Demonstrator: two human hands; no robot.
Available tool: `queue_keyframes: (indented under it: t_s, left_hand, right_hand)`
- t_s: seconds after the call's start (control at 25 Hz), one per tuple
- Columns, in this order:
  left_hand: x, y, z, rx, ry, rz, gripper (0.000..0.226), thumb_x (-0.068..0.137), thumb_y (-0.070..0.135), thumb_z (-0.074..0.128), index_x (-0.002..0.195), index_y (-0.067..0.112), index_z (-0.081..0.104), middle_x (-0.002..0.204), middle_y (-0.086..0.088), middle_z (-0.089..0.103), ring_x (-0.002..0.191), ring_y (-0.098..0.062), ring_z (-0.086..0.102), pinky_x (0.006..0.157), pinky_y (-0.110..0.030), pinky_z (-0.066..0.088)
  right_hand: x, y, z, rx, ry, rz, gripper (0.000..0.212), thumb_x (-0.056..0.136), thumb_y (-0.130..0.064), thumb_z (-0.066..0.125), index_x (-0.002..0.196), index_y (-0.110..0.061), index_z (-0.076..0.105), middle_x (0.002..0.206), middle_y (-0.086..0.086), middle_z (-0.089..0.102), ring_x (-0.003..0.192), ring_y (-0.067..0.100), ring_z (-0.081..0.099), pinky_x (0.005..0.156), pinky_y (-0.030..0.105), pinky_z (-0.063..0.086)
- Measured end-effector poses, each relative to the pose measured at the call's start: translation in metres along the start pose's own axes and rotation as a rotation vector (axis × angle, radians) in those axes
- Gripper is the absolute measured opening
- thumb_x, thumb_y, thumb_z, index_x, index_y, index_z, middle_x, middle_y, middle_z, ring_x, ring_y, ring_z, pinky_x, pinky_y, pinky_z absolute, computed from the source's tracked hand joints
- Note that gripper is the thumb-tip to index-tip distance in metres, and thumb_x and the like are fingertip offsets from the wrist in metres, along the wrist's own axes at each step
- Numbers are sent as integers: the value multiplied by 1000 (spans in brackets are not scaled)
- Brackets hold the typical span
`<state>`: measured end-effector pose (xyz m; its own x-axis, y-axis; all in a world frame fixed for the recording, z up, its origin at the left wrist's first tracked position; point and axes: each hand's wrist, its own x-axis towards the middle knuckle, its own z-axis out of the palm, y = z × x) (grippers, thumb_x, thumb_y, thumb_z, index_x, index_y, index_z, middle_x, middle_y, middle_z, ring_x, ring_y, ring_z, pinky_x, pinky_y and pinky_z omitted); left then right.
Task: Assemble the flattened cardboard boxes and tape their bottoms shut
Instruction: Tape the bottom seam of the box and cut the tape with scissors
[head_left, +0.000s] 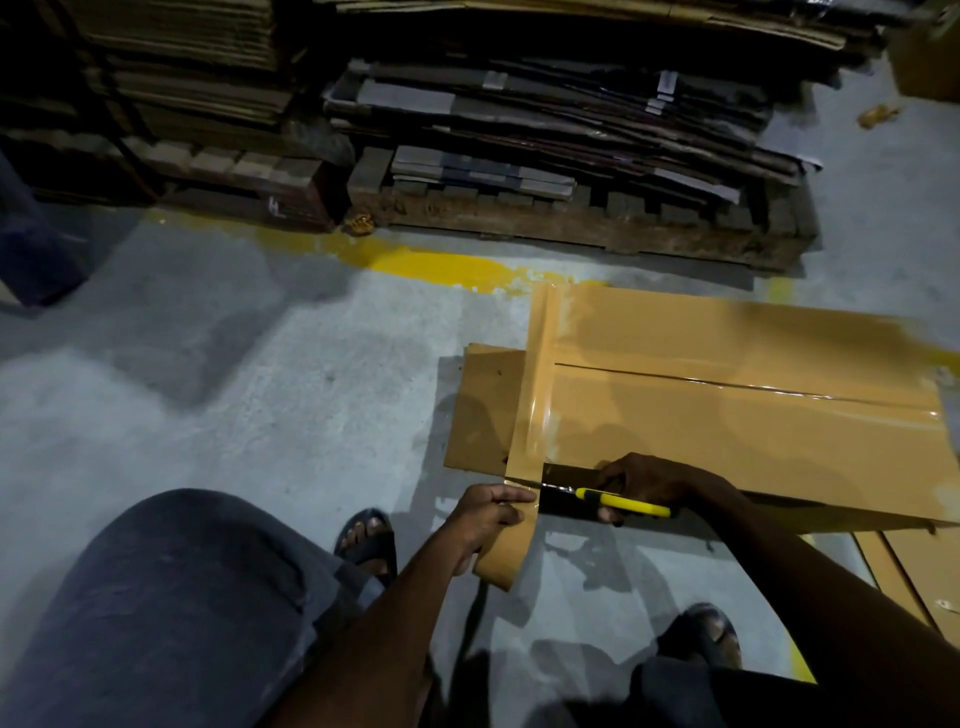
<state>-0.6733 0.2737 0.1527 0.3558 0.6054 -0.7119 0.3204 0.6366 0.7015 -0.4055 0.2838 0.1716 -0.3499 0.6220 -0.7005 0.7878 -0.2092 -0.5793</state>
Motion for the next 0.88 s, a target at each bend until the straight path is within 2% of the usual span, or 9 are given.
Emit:
queue_keyframes:
  t_s: [0.12,0.2,0.28,0.36,0.44,0.56,0.64,0.76,0.88]
  left_hand:
    - [0,1,0,29,3,-2,30,87,-3,58,109,12,71,106,2,65,90,-10,59,75,-21,46]
    - [-2,3,0,48,7,-13,29,87,-3,58,109,11,71,102,5,66,87,-8,59,71,-17,46]
    - [0,-1,0,74,13,-51,29,85,-5,59,106,10,72,101,3,67,85,-7,60,68,-16,47]
    - [-1,-8,-2,138,34,-85,28,81,-3,62,91,18,76,103,0,70,92,-14,63,80,-27,53]
    - [-3,-12,-7,224,66,-105,30,76,-2,64,74,25,77,99,1,72,100,-18,63,93,-38,52]
    - [-16,8,-14,279,89,-124,28,78,-3,59,76,20,75,92,5,70,91,-11,60,72,-27,50]
    - [-29,37,-19,320,98,-88,28,80,-4,55,81,18,73,88,7,67,81,-6,56,59,-21,42]
    - [-47,83,-31,441,87,28,33,78,-9,54,90,16,72,86,7,65,76,-7,57,52,-18,44]
    - [-64,127,-40,574,85,170,41,74,-15,56,97,15,71,99,1,67,76,-7,59,52,-19,47]
  right_hand:
    - [-1,-4,0,26,-20,50,33,76,-36,82,105,-22,74,68,-16,71,56,5,63,53,20,49]
    - [2,-4,0,1,-19,85,41,68,-45,84,101,-23,73,74,-3,75,54,5,64,54,25,52]
    - [6,-2,3,-135,-29,104,41,62,-55,84,91,-27,73,75,-4,75,60,2,66,68,29,55]
    - [10,-3,10,-240,-68,112,33,65,-56,83,85,-32,71,74,-8,74,69,3,66,76,29,53]
    - [8,-4,15,-315,-98,98,34,67,-54,84,92,-36,71,89,-7,75,85,10,68,80,29,52]
    - [-7,9,12,-403,-104,95,52,69,-46,85,117,-31,69,114,-4,70,104,18,64,88,31,51]
    - [-25,24,2,-262,-65,82,47,71,-36,86,115,-32,70,113,-3,71,103,17,65,88,33,53]
    - [-55,30,-17,109,61,68,38,73,-18,86,102,-39,73,102,-2,75,91,16,70,84,37,58]
    - [-64,18,-26,272,425,90,22,77,-24,83,95,-35,76,90,1,77,84,17,70,79,37,56]
